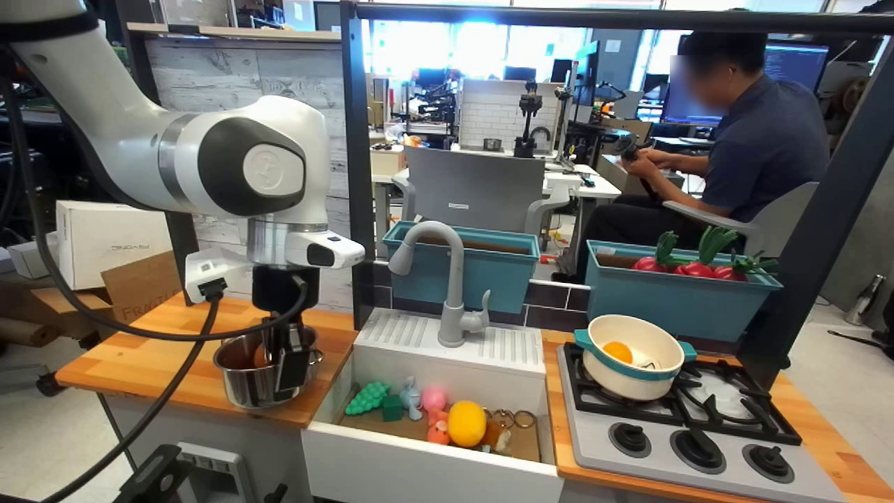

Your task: Move the pot

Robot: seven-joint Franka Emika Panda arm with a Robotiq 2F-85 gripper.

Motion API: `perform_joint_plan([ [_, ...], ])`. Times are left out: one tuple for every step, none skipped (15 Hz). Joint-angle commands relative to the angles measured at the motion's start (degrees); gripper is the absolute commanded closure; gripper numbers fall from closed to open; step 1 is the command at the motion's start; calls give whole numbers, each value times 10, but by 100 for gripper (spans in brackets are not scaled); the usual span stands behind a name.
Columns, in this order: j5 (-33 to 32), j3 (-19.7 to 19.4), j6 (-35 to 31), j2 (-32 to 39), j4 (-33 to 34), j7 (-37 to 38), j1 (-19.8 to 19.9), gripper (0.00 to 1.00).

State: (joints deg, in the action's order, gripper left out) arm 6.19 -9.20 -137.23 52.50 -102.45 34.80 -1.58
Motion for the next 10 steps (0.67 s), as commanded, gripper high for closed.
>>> perform_joint_plan([
  [17, 11, 44, 32, 57, -2, 5, 98],
  [18, 13, 51, 39, 68, -2, 5, 98],
  [19, 14, 60, 47, 80, -2, 6, 98],
  [19, 15, 68, 54, 90, -2, 7, 98],
  [20, 16, 76, 60, 101, -3, 9, 98],
  [21, 16, 85, 66, 110, -2, 10, 98],
  [22, 16, 94, 71, 119, -2, 11, 98],
  [25, 16, 102, 75, 126, -3, 13, 98],
  [26, 16, 109, 79, 132, -3, 14, 98],
  [27, 15, 113, 82, 137, -2, 14, 98],
])
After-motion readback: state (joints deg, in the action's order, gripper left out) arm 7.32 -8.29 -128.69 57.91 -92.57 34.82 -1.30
